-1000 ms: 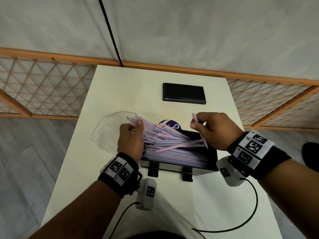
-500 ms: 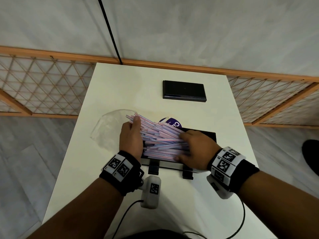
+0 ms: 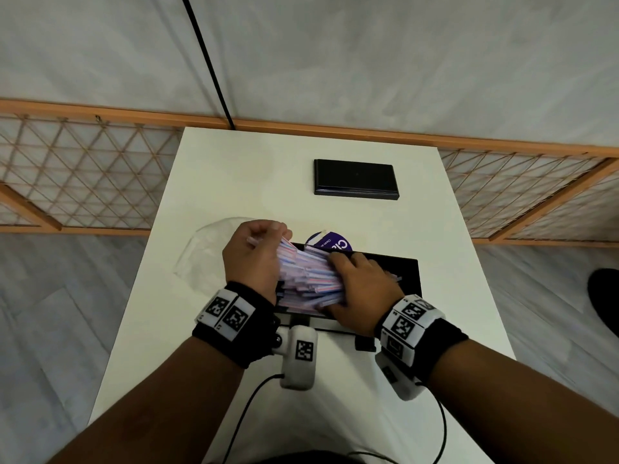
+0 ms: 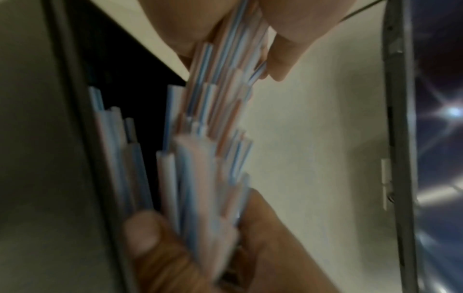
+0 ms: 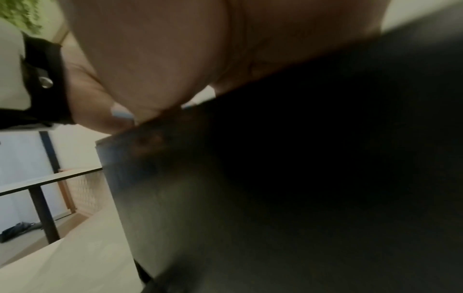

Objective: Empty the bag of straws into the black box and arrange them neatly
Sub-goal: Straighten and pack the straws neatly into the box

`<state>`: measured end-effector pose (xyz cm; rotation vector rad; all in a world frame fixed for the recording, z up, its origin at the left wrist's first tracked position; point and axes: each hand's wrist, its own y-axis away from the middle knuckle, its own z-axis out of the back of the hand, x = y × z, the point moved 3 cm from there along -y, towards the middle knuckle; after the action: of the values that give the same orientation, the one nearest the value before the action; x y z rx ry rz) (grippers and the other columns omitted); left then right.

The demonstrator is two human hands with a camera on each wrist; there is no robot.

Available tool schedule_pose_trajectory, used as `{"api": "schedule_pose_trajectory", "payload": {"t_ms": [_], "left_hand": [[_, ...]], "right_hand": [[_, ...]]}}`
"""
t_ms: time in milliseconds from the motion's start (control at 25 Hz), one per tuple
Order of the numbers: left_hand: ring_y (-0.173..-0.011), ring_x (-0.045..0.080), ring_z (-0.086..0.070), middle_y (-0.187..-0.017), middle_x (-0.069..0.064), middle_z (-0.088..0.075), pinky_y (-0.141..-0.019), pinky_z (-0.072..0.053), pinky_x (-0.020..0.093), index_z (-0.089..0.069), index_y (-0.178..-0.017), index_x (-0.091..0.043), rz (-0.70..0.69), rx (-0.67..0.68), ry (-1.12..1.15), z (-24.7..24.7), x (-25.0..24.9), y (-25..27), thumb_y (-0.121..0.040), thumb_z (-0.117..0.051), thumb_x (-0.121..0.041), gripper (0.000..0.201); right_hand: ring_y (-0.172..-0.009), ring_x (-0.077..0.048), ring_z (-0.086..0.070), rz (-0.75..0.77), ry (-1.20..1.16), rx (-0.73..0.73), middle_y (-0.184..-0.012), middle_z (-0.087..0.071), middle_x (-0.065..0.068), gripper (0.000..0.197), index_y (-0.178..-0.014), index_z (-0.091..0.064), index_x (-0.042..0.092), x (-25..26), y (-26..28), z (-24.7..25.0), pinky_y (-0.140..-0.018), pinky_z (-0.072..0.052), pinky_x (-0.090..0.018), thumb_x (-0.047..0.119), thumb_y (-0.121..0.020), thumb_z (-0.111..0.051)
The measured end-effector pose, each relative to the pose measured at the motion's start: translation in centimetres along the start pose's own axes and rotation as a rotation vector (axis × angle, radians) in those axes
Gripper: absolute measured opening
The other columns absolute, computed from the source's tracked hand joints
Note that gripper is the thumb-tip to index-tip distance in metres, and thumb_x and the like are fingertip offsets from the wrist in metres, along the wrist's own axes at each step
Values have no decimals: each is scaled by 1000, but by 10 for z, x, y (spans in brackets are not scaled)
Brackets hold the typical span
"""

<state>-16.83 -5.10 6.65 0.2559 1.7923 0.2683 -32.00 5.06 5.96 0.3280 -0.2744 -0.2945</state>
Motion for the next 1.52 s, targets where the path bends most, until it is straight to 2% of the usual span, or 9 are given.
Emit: {"api": "schedule_pose_trajectory", "payload": {"t_ms": [280,360,560,720,840,1040,1240,1360,1520], "left_hand": [[-84,37,-70,-91,26,-72,-83,-58,50,-67,-74,-22,-11,104,-57,-6,0,21,-76,-74,-13,12],[-85,41,-71,-82,22,-73,-83,-59,54,-66,-78,-17,-2,109,-60,-5,-1,23,-82,-69,-2,16],[-74,33,-71,-75,16,-66,-77,-59,47,-60,-88,-7,125,105,124,2,-8,19,-93,-56,7,16],[-79,17,-67,-85,0,-70,-79,-56,37,-65,-90,-21,-64,1,-102,10,-5,11,-83,-75,-19,13],[-78,15,-63,-84,1,-68,-78,-52,32,-65,-88,-22,-6,-78,-21,12,-2,8,-93,-67,-19,6],[-65,11,-64,-71,0,-69,-70,-52,29,-65,-73,-12,87,-105,-36,8,4,8,-99,-59,-23,29],[-64,21,-71,-63,4,-69,-64,-60,31,-59,-77,-6,-15,-19,12,-1,-13,21,-104,-49,-22,34],[-57,22,-70,-55,4,-64,-62,-60,33,-56,-77,-7,140,-4,185,-4,-17,15,-105,-47,-29,37],[-71,20,-69,-74,4,-75,-77,-57,38,-63,-83,-11,87,-46,-27,1,-8,5,-97,-60,-29,23]], "right_hand": [[-123,-33,-45,-70,35,16,-133,-45,-4,87,-137,-35,33,14,-6,-3,-109,-33,-54,80,-67,-56],[-119,-31,-48,-28,1,-3,-128,-49,-2,79,-133,-41,31,22,-10,-5,-108,-34,-51,77,-71,-57],[-97,-28,-59,82,-49,-119,-106,-63,2,58,-115,-43,24,34,-4,8,-91,-44,-41,63,-76,-61],[-106,-25,-53,47,-53,-113,-116,-57,4,80,-120,-45,27,26,0,0,-97,-42,-42,84,-65,-47],[-105,-23,-54,18,-68,-103,-114,-58,5,82,-118,-48,27,4,1,-2,-98,-42,-40,87,-63,-46],[-111,-27,-51,-19,-34,-15,-116,-55,4,86,-129,-46,36,-6,-4,-11,-108,-33,-47,88,-61,-39],[-103,-27,-57,92,-90,-41,-102,-51,3,57,-113,-53,30,18,-9,0,-94,-44,-43,67,-71,-63],[-92,-29,-60,173,-36,-277,-99,-58,0,51,-105,-56,23,26,-3,12,-78,-47,-40,60,-70,-67],[-101,-28,-53,137,-42,-243,-111,-56,-2,63,-115,-53,22,24,-3,8,-85,-47,-41,66,-72,-66]]}}
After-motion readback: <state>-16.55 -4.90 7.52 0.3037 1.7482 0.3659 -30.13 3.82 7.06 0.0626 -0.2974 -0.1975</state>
